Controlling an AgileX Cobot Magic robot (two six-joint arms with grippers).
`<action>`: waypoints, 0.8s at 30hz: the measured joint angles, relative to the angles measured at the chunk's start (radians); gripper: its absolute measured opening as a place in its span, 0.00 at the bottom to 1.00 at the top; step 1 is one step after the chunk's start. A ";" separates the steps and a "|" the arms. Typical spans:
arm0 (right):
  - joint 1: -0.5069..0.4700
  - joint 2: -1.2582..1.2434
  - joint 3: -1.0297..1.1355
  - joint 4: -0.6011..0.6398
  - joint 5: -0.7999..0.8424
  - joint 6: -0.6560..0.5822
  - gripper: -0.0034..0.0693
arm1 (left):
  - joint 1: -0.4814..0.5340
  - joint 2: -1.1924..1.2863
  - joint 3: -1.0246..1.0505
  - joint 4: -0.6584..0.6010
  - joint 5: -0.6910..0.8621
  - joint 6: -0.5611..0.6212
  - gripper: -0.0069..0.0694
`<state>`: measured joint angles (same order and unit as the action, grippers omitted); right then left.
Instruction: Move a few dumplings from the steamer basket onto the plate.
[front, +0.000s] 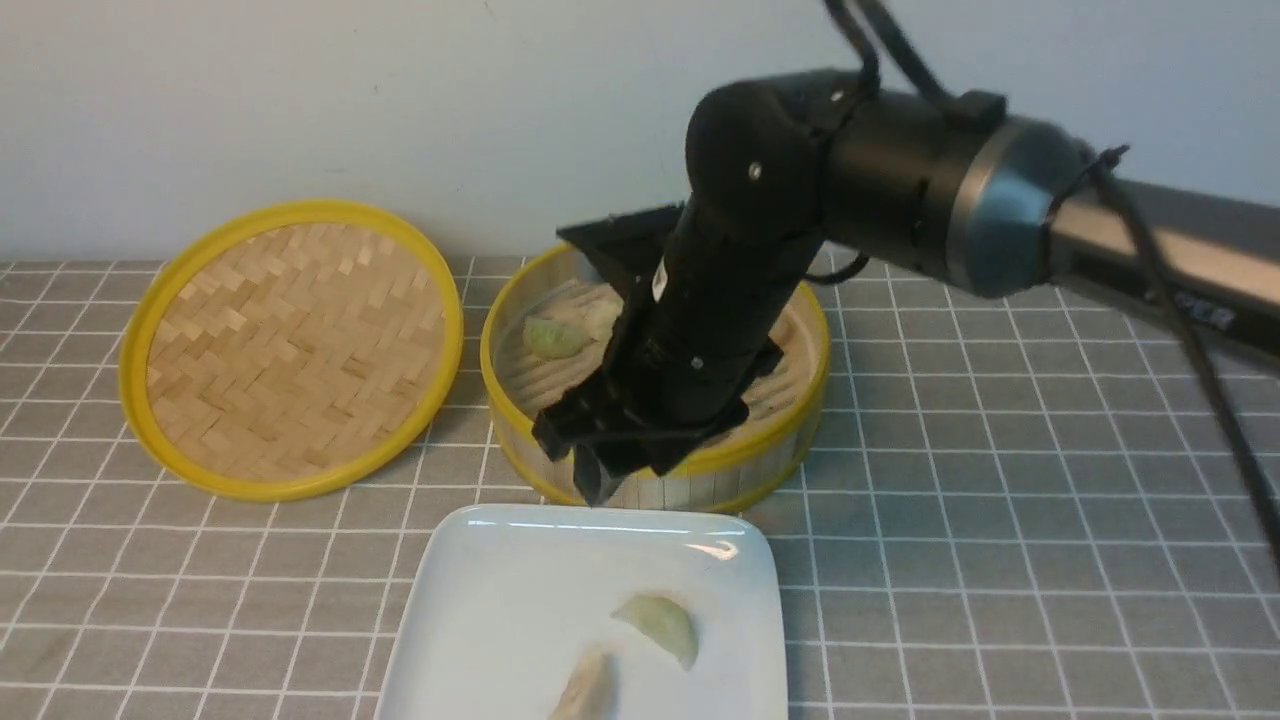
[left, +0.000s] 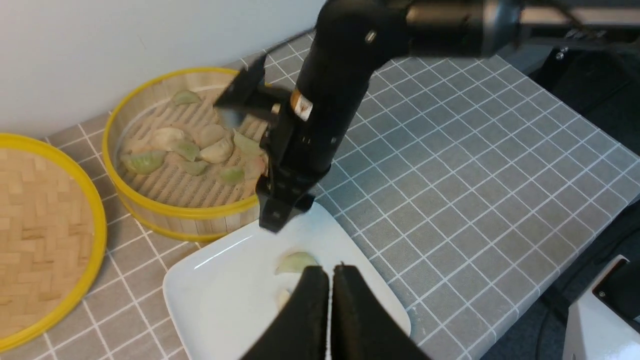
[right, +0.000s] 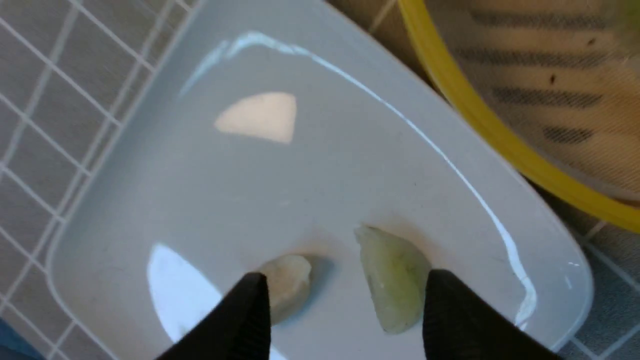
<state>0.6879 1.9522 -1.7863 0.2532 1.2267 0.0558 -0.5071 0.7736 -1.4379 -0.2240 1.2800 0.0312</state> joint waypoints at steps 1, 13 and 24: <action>0.000 -0.068 -0.005 -0.001 0.003 0.000 0.47 | 0.000 0.000 0.000 0.000 0.000 0.003 0.08; 0.000 -0.558 -0.012 -0.233 0.037 0.065 0.04 | 0.000 0.006 0.000 0.001 -0.159 0.014 0.08; 0.000 -1.100 0.359 -0.300 -0.054 0.110 0.03 | 0.000 0.079 0.000 -0.018 -0.190 0.049 0.08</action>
<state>0.6879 0.8521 -1.4271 -0.0466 1.1731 0.1659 -0.5071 0.8521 -1.4379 -0.2416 1.0899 0.0798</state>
